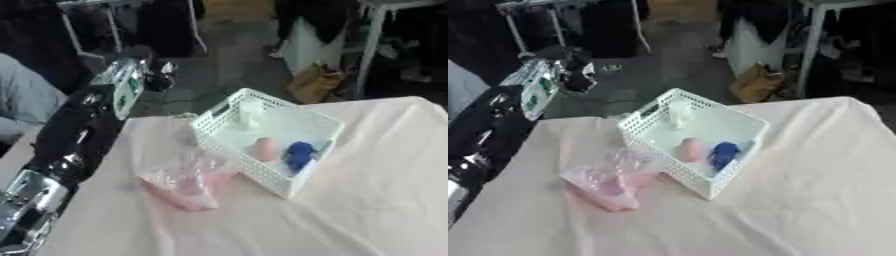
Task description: Pick up objects on the table and place them in the box.
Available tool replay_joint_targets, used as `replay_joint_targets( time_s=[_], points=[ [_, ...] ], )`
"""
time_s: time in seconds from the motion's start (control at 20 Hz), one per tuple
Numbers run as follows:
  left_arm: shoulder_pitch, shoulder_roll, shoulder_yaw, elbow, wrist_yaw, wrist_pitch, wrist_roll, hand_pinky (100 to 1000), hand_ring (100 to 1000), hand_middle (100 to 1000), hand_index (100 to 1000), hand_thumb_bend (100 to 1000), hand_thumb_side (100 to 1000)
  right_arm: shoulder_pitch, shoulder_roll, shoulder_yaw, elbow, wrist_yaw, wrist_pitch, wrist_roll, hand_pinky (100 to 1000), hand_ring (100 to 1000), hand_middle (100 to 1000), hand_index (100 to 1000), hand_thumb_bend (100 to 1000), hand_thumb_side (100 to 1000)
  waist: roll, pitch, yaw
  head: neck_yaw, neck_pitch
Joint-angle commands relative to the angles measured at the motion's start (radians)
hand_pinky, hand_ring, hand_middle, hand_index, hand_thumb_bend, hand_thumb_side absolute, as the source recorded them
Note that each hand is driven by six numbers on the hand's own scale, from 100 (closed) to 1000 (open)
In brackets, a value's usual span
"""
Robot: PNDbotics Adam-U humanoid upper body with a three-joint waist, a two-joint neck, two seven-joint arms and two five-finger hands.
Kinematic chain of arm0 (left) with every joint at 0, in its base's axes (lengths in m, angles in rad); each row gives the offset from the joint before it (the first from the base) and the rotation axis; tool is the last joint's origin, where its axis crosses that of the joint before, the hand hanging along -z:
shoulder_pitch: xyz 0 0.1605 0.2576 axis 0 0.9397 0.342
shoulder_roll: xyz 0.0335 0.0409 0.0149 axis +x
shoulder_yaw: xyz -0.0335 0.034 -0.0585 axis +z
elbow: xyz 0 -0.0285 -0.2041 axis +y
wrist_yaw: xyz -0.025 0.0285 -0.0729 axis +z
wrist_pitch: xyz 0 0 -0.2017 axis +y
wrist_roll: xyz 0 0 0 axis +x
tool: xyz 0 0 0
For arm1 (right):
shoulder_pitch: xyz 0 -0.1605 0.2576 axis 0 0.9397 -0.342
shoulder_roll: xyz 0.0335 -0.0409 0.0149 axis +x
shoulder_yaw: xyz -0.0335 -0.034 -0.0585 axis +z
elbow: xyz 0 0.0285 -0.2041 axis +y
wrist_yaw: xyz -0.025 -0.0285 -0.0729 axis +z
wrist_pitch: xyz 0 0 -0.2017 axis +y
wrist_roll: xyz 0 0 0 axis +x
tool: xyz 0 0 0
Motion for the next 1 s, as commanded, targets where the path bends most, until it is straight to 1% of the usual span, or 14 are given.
replay_joint_targets(
  time_s=[0.05,0.3,0.4,0.6,1.0],
  points=[
    [-0.043,0.016,-0.012,-0.050,0.009,-0.002,-0.010,100,100,100,299,100,460,-0.013,-0.024,0.001,-0.015,-0.009,0.004,-0.001,822,893,748,717,100,659,0.011,-0.033,-0.002,0.002,0.003],
    [-0.096,-0.039,-0.034,-0.066,-0.012,-0.017,-0.012,100,100,100,299,100,463,-0.018,-0.019,0.005,-0.015,-0.014,0.007,0.002,822,894,749,717,100,659,0.012,-0.035,-0.011,0.021,0.003],
    [-0.106,-0.054,-0.036,-0.062,-0.020,-0.021,-0.011,100,100,100,299,100,463,-0.020,-0.017,0.005,-0.015,-0.015,0.008,0.003,822,894,748,717,100,658,0.012,-0.035,-0.014,0.026,0.001],
    [-0.131,-0.106,-0.043,-0.041,-0.042,-0.032,-0.002,100,100,100,302,100,464,-0.031,-0.008,0.011,-0.015,-0.022,0.012,0.008,822,894,749,717,100,653,0.014,-0.036,-0.028,0.039,-0.006],
    [-0.145,-0.194,-0.038,0.014,-0.074,-0.054,0.046,100,100,100,304,100,464,-0.054,0.011,0.022,-0.015,-0.037,0.022,0.019,823,893,748,717,100,652,0.019,-0.034,-0.054,0.056,-0.018]
  ],
)
